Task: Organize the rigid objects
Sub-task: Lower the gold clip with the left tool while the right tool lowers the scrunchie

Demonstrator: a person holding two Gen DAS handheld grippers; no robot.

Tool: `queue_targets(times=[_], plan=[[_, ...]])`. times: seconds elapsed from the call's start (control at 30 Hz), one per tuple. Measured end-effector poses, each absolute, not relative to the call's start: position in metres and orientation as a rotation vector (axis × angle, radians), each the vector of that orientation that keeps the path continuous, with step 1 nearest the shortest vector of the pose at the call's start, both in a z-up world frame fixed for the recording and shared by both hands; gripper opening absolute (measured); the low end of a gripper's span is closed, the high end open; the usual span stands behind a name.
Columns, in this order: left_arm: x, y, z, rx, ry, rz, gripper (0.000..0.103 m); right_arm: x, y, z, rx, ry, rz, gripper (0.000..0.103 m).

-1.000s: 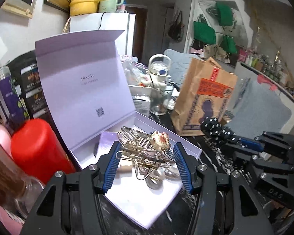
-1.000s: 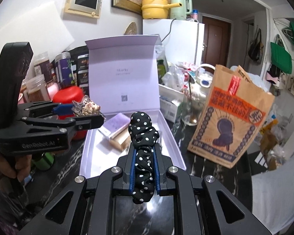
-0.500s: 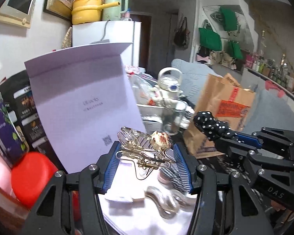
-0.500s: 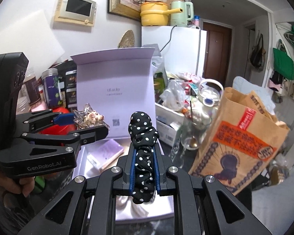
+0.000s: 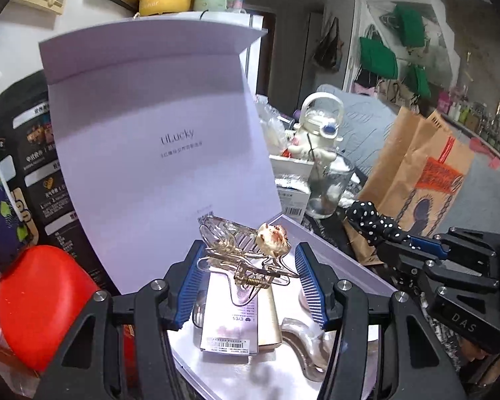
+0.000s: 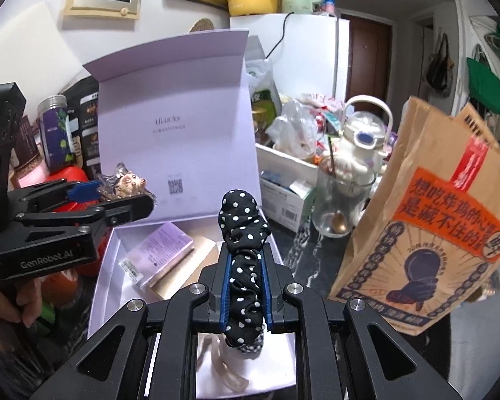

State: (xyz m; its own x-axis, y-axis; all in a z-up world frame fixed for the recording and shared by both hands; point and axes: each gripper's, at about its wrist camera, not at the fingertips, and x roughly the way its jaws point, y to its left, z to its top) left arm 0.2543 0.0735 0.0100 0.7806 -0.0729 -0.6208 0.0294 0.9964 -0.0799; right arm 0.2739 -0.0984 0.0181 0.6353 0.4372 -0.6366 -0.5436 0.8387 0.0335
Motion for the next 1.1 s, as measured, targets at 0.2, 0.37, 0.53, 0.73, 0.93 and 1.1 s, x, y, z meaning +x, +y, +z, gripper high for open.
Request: queue_targets(times=[0.2, 0.37, 0.53, 0.73, 0.93, 1.1], plan=[[0.267, 0.063, -0.007, 0.005, 0.718, -0.030, 0.054, 0.282, -0.094, 0.005, -0.183, 0.715, 0.553, 0.015], [0.279, 0.064, -0.020, -0.016, 0.765, -0.048, 0.054, 0.288, -0.089, -0.010, -0.191, 0.754, 0.567, 0.015], [0.290, 0.065, -0.032, -0.007, 0.808, -0.020, 0.054, 0.296, -0.086, -0.023, -0.180, 0.793, 0.563, 0.015], [0.296, 0.071, -0.045, -0.042, 0.853, -0.035, 0.054, 0.300, -0.081, -0.035, -0.202, 0.814, 0.540, 0.015], [0.299, 0.068, -0.051, -0.030, 0.871, -0.043, 0.054, 0.300, -0.080, -0.041, -0.218, 0.819, 0.526, 0.015], [0.299, 0.064, -0.053, 0.009, 0.876, -0.019, 0.054, 0.303, -0.077, -0.051, -0.236, 0.846, 0.517, 0.015]])
